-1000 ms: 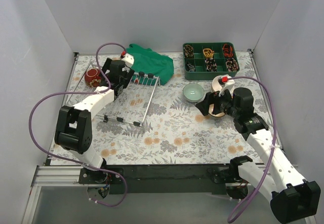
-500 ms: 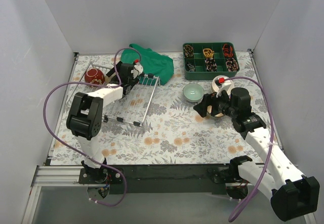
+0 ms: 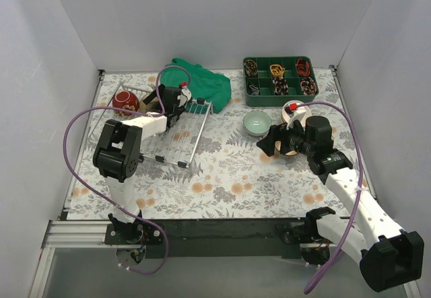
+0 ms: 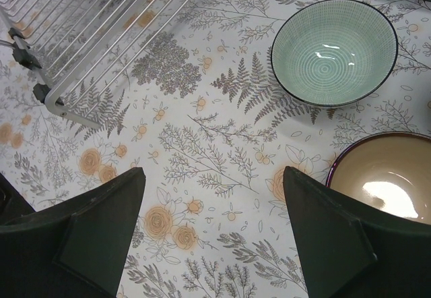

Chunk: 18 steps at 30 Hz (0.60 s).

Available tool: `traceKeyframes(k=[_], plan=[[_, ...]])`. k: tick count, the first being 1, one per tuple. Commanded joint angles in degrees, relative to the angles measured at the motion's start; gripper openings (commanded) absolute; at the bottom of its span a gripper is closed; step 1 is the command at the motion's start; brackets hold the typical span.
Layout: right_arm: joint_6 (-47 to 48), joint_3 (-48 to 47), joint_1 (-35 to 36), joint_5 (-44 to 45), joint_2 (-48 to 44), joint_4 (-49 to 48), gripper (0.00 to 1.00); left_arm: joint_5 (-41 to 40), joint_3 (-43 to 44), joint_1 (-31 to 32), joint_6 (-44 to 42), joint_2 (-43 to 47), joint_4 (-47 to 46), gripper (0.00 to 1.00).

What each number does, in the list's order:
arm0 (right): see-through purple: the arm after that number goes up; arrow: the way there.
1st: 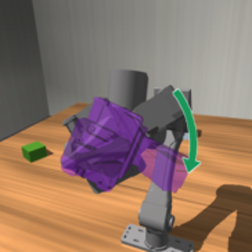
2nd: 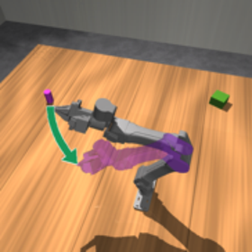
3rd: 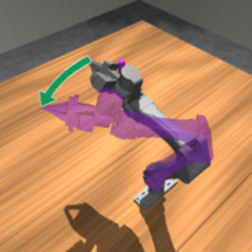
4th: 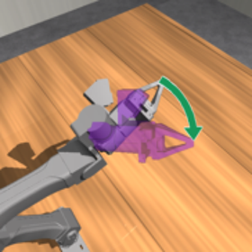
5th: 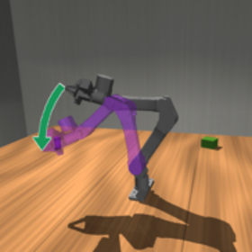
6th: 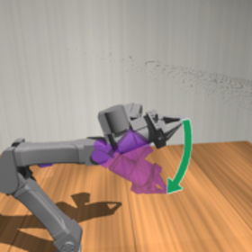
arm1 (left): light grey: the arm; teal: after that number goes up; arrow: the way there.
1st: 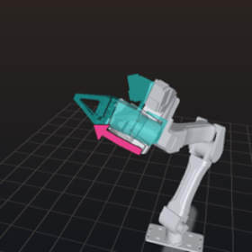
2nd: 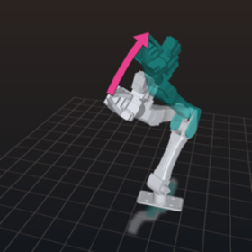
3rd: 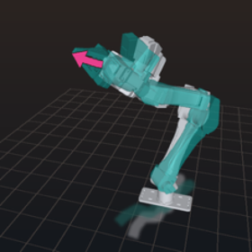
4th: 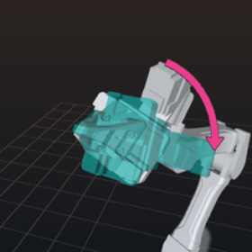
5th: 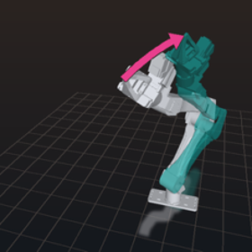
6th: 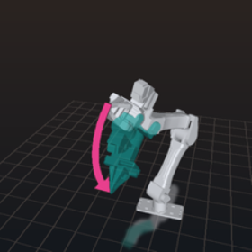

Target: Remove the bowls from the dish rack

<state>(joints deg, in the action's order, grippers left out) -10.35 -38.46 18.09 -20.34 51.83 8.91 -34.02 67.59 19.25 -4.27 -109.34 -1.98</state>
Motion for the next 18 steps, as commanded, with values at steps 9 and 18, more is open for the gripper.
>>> traceKeyframes(k=[9, 18], plan=[[0.6, 0.5, 0.3, -1.0, 0.4, -1.9, 0.91, -2.4, 0.9, 1.4, 1.5, -0.2, -1.5, 0.86], [0.3, 0.7, 0.3, -1.3, 0.0, -1.9, 0.91, 0.1, -2.5, 3.4, 3.9, 7.3, -1.5, 0.54]])
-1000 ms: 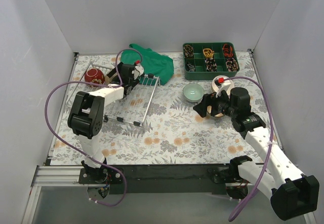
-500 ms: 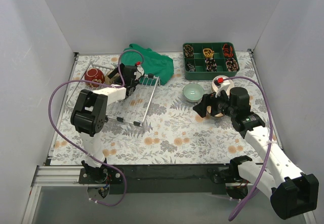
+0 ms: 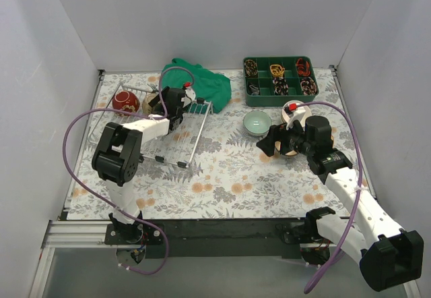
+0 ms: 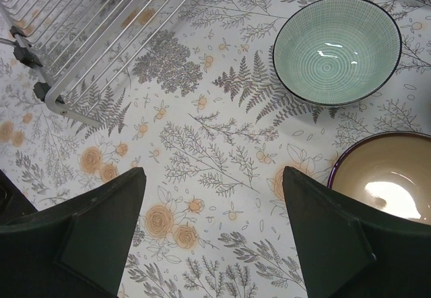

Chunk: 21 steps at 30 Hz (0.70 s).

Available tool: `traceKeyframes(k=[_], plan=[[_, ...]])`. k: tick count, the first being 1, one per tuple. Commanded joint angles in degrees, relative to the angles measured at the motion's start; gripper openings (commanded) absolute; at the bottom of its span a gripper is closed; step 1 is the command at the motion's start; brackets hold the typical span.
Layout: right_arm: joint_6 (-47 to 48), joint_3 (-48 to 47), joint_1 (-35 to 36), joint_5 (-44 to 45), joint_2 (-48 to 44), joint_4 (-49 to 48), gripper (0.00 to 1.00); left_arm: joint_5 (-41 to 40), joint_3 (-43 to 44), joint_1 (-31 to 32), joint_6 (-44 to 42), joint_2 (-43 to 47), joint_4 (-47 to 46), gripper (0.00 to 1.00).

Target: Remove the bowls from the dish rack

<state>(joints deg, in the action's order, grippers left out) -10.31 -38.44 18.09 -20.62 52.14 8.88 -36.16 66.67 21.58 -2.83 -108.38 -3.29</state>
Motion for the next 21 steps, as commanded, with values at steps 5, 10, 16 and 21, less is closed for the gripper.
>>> traceKeyframes(k=[5, 10, 16, 21], plan=[[0.0, 0.5, 0.3, -1.3, -0.8, -1.9, 0.90, 1.6, -2.9, 1.4, 5.3, 10.5, 1.1, 0.45], [-0.2, 0.2, 0.3, -2.0, -1.2, -1.9, 0.90, 2.0, -3.1, 1.7, 10.2, 14.0, 4.8, 0.39], [-0.8, 0.6, 0.3, -3.4, -1.7, -1.8, 0.89, 3.6, -3.3, 1.8, 17.0, 18.9, 8.6, 0.24], [-1.2, 0.6, 0.4, -5.8, -1.3, -2.4, 0.89, 6.4, -3.1, 1.7, 25.2, 21.8, 12.0, 0.15]])
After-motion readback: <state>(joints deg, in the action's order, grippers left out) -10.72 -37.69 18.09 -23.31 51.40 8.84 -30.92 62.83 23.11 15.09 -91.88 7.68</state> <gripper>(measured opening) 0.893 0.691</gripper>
